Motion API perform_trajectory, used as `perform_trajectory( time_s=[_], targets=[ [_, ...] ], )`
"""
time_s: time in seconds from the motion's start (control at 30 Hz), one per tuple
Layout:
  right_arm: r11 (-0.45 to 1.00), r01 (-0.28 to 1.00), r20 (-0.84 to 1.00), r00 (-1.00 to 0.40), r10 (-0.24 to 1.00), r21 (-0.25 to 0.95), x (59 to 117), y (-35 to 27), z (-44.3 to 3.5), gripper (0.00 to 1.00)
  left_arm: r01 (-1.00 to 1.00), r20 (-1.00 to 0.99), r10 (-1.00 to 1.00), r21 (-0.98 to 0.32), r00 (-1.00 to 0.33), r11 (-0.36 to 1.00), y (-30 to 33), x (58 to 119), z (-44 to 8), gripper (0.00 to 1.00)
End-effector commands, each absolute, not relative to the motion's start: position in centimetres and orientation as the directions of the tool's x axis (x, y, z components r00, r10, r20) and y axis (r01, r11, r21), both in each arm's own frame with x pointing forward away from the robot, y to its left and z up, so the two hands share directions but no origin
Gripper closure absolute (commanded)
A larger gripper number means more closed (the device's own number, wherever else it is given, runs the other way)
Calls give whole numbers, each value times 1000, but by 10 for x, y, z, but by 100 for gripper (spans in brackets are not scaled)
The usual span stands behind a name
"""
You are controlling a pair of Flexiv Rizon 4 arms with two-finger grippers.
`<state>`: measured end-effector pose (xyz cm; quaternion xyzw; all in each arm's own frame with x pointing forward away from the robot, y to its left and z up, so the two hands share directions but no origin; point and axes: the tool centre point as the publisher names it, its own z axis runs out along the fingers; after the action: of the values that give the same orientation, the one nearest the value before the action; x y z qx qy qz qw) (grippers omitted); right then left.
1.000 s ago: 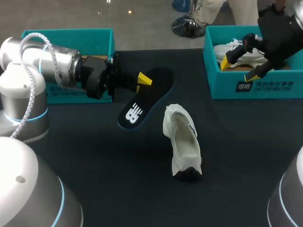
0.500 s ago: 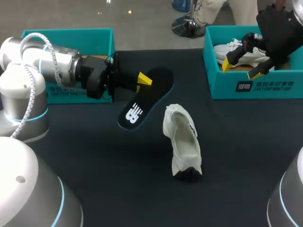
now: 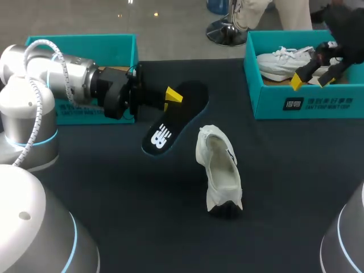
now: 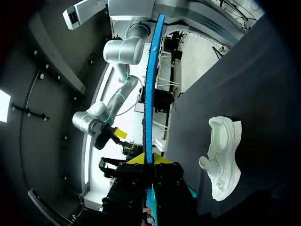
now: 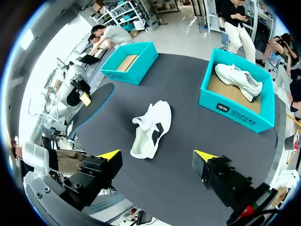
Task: Take the shoe out of the shoebox, open the shoe tongue, remove and reinsert the insole, then place the shoe into the shoebox
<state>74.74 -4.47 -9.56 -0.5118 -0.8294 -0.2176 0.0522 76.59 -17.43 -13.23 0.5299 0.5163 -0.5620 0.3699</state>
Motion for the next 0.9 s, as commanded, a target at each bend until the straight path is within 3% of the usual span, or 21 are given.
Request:
perform_trajectory(
  time_s=[0.03,0.9],
  targets=[
    [393,863,294,-484,824,318,734,-58,-91,0,963,-977,133,-188,-164,-192,-174,765,-132,100],
    [413,864,274,-488,829,288,729,-62,-83,0,963,-977,133,-188,-164,-192,-174,765,-132,100]
  ],
)
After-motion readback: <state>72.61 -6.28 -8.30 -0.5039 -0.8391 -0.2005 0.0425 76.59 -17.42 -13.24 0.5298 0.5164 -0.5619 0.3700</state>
